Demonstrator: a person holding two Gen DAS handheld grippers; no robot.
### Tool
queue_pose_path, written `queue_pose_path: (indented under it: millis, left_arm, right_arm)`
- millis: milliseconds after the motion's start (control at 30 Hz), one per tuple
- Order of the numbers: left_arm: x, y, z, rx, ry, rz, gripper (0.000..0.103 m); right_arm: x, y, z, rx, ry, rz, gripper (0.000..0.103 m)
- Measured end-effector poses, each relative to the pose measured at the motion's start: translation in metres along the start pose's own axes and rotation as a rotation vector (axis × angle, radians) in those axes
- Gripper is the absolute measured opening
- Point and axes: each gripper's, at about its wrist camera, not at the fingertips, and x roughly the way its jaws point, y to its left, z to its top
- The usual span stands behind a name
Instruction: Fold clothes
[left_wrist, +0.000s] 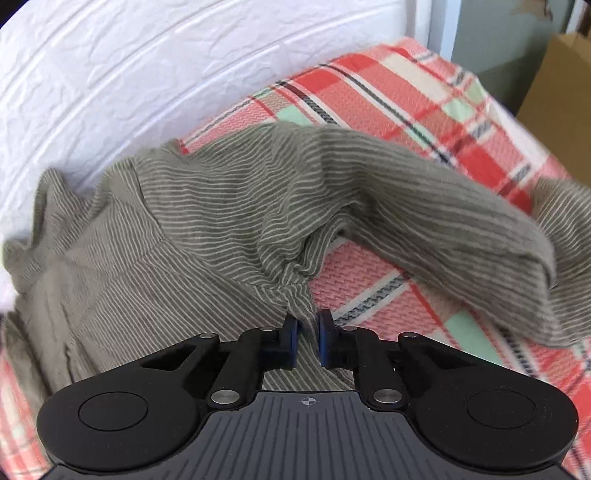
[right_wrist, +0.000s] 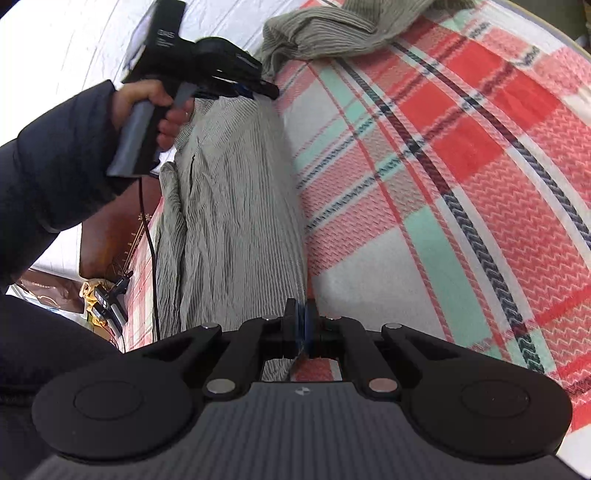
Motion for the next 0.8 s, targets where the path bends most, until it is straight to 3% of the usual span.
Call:
queue_pose_path:
  millis: [167,200,233,267,300,367,433,500,533,667,733,800]
  left_arm:
    - [-0.015,0.02,-0.013,-0.073,-0.058,-0.071,0.007]
    - [-0.016,0.024,-0.016,-0.083,-0.067,-0.075,0.013]
    - [-0.017,0.025,-0.018,-0.085,-0.072,-0.064,0.03]
    - [-0.017,0.025,-0.018,-0.077,-0.077,-0.055,0.04]
    - [-0.017,0.025,-0.018,-0.069,-0.082,-0.045,0.046]
    - [-0.017,0.024,-0.017,-0.047,-0.092,-0.035,0.046]
    - [-0.017,0.025,-0.015,-0.034,-0.097,-0.044,0.028]
    - [-0.018,0.024,-0.012,-0.034,-0.101,-0.054,0.027]
    - [-0.021,0.025,-0.012,-0.038,-0.112,-0.055,0.039]
    - [-0.03,0.02,-0.009,0.007,-0.165,-0.032,0.053]
    - [-0.03,0.013,-0.007,0.069,-0.185,0.02,0.058]
    - [-0.025,0.006,-0.006,0.127,-0.194,0.068,0.064]
  right_arm:
    - [0.004,-0.002,0.002,-0.007,0.029,-0.001,0.003]
    - [0.006,-0.002,0.003,-0.011,0.037,-0.005,0.003]
    - [0.008,-0.002,0.005,-0.017,0.046,-0.007,0.003]
    - [0.01,-0.001,0.007,-0.025,0.054,-0.009,0.003]
    - [0.01,0.0,0.008,-0.036,0.059,-0.013,0.006]
    - [0.006,0.004,0.012,-0.061,0.049,-0.02,0.012]
    - [-0.009,0.007,0.024,-0.085,-0.022,-0.054,0.032]
    - [-0.025,0.014,0.045,-0.119,-0.123,-0.103,0.042]
    - [-0.033,0.017,0.057,-0.143,-0.176,-0.136,0.047]
    - [-0.041,0.035,0.111,-0.208,-0.338,-0.333,0.05]
    - [-0.035,0.037,0.132,-0.209,-0.377,-0.389,0.051]
    - [-0.025,0.033,0.149,-0.192,-0.352,-0.41,0.051]
